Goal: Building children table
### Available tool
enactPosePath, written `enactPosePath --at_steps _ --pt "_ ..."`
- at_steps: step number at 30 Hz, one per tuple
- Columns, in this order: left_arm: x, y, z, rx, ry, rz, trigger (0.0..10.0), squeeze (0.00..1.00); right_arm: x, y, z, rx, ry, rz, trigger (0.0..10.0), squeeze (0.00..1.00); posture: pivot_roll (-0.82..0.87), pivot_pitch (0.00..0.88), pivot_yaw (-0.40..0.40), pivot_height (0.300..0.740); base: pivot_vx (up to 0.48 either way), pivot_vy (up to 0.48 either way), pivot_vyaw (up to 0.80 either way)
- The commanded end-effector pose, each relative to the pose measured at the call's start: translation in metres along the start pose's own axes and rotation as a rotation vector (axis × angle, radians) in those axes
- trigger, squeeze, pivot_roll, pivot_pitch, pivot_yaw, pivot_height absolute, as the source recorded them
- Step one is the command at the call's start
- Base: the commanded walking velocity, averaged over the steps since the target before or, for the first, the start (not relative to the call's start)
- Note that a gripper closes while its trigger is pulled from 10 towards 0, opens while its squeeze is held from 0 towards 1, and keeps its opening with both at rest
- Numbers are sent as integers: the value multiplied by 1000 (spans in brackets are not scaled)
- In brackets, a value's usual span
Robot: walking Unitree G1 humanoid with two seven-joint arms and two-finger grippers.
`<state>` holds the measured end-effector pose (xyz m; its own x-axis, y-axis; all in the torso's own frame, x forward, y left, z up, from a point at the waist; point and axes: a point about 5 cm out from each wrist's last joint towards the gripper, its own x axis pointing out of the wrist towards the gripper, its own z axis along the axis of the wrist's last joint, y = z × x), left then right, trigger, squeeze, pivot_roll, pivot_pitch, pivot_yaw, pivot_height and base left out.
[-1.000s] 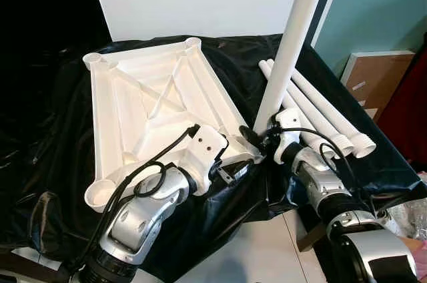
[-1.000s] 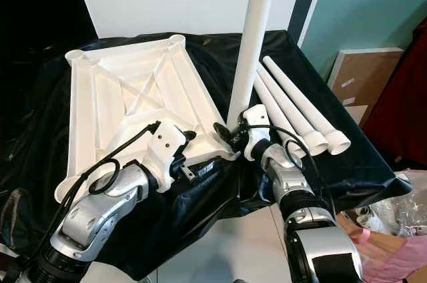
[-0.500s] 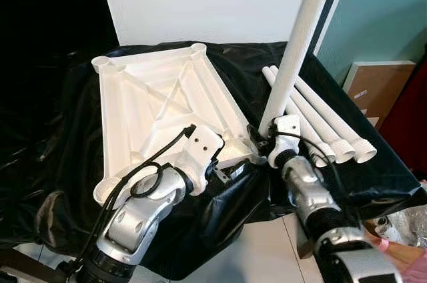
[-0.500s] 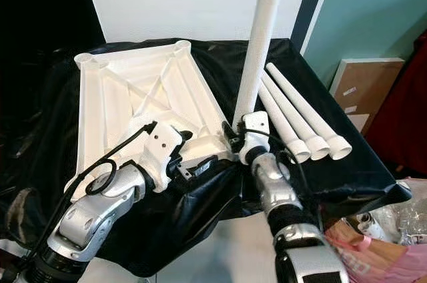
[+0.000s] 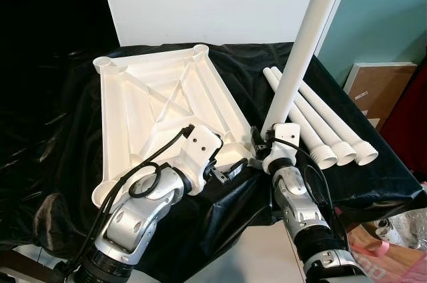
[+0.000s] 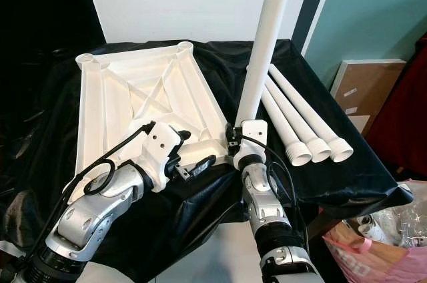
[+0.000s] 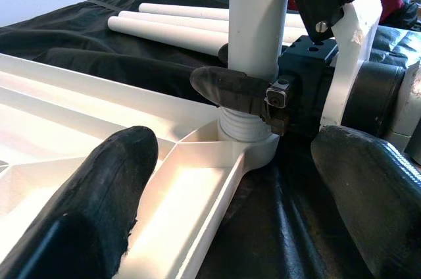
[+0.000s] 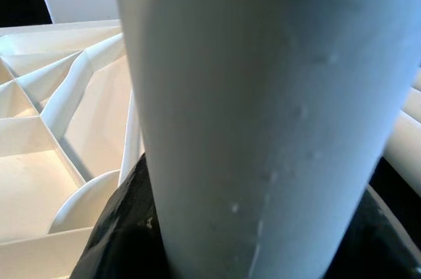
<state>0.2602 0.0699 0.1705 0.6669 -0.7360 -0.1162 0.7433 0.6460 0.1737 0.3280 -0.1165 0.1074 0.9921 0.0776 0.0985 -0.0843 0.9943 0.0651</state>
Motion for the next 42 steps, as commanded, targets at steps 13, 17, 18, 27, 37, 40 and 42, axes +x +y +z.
enactPosePath --at_steps 13,17,18,27,37,40,42 --pt "1 4 -1 13 -1 -33 10000 0 -1 -13 10 -5 -28 147 10000 1000 33 0 -49 740 0 0 0" --pt "1 4 -1 9 -2 -30 10000 0 -1 -16 13 -4 -33 218 10000 1000 29 0 -43 740 0 0 0" --pt "1 4 -1 8 -1 -31 10000 0 -2 -19 15 -13 -34 258 10000 1000 29 0 -43 740 0 0 0" --pt "4 2 -1 14 -4 -43 10000 0 5 -28 16 -63 10 474 10000 0 19 0 -35 740 0 0 0" --pt "8 2 1 21 -10 -53 10000 0 17 -24 14 -94 63 564 2627 0 29 0 -33 740 0 0 0" --pt "8 2 1 23 -11 -54 10000 0 18 -24 13 -98 66 564 0 0 29 0 -33 740 0 0 0" --pt "8 4 1 22 -14 -45 10000 0 17 -25 10 -88 90 569 0 0 30 0 -34 740 0 0 0"
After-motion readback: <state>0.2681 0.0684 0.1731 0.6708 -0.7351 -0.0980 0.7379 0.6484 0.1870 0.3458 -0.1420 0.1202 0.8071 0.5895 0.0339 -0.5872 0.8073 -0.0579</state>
